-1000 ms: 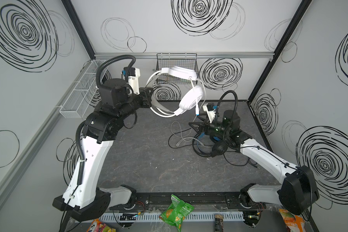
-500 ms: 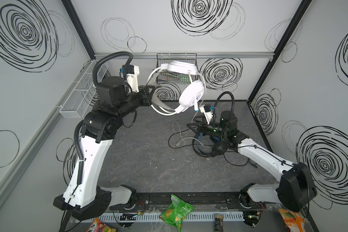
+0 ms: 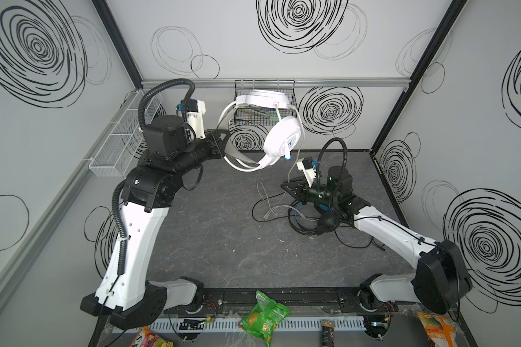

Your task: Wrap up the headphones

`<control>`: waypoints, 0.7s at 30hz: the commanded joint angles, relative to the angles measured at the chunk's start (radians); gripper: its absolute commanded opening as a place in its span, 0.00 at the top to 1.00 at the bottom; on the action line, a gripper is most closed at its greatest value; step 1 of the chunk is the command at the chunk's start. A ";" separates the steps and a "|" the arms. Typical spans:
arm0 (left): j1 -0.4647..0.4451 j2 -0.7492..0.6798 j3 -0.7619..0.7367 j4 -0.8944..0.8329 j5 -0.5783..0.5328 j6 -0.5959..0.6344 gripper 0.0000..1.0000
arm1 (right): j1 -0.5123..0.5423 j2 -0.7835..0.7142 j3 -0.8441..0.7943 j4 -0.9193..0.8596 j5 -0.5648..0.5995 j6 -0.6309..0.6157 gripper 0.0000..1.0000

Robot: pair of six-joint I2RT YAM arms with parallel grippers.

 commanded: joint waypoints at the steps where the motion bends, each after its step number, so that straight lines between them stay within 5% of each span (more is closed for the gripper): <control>1: 0.024 -0.040 -0.029 0.108 0.026 -0.044 1.00 | -0.019 -0.051 0.007 -0.052 0.029 -0.030 0.85; 6: 0.051 -0.077 -0.119 0.104 -0.019 -0.021 1.00 | -0.037 -0.121 0.066 -0.265 0.255 -0.146 1.00; 13: 0.049 -0.156 -0.392 0.159 -0.145 0.032 1.00 | -0.057 -0.198 0.194 -0.515 0.648 -0.272 1.00; 21: 0.060 -0.232 -0.717 0.249 -0.317 0.146 1.00 | -0.045 -0.195 0.394 -0.692 0.930 -0.420 1.00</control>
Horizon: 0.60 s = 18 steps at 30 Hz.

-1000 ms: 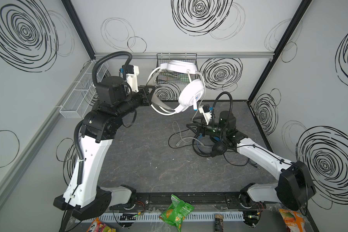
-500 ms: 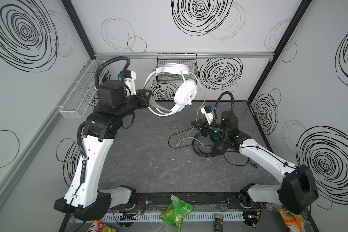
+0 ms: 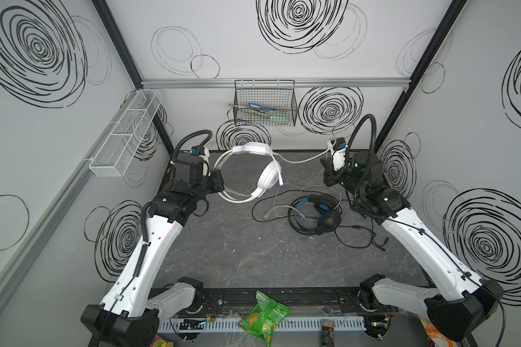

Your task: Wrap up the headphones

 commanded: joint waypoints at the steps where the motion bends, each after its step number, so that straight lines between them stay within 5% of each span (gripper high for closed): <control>1: 0.014 -0.041 -0.060 0.136 -0.095 0.068 1.00 | 0.020 -0.009 0.084 -0.100 0.190 -0.123 1.00; 10: -0.012 -0.012 -0.131 0.148 -0.065 0.239 1.00 | 0.256 0.111 0.288 -0.126 0.410 -0.343 1.00; 18: -0.193 -0.014 -0.151 0.188 -0.012 0.433 1.00 | 0.401 0.235 0.426 -0.174 0.365 -0.421 1.00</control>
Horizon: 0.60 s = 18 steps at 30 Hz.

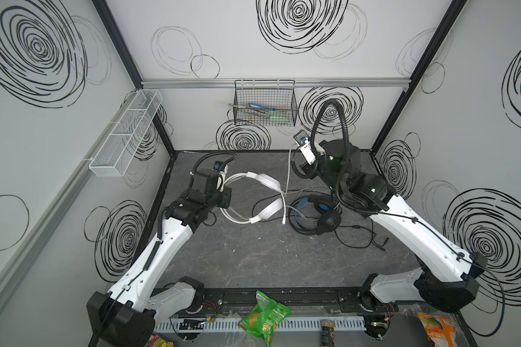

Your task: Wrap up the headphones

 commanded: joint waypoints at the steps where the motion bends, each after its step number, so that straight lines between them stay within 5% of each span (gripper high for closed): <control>1: -0.079 -0.018 -0.009 0.115 0.068 0.103 1.00 | 0.048 0.026 0.042 -0.042 0.001 -0.066 1.00; 18: -0.376 -0.133 0.004 0.226 0.172 -0.002 1.00 | 0.065 0.099 -0.026 -0.092 -0.142 0.072 1.00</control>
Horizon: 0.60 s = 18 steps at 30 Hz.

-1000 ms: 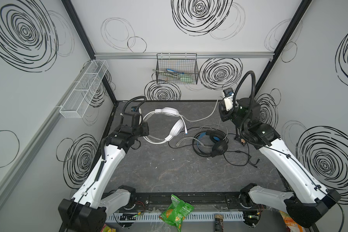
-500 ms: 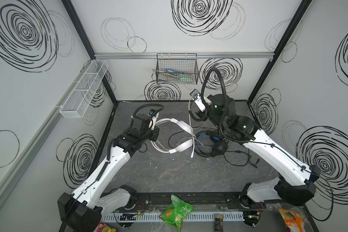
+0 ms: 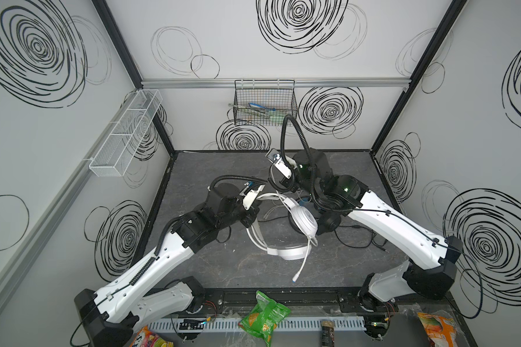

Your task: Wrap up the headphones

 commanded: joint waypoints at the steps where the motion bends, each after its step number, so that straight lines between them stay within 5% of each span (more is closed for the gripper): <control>1: -0.031 -0.038 0.041 0.121 0.043 -0.069 1.00 | -0.010 0.004 -0.010 -0.013 -0.052 0.049 1.00; 11: -0.060 -0.075 0.087 0.137 0.103 -0.129 1.00 | -0.047 -0.028 -0.059 0.035 -0.142 0.103 0.85; 18: -0.080 -0.088 0.143 0.158 0.118 -0.194 1.00 | -0.101 -0.106 -0.173 0.171 -0.308 0.168 0.77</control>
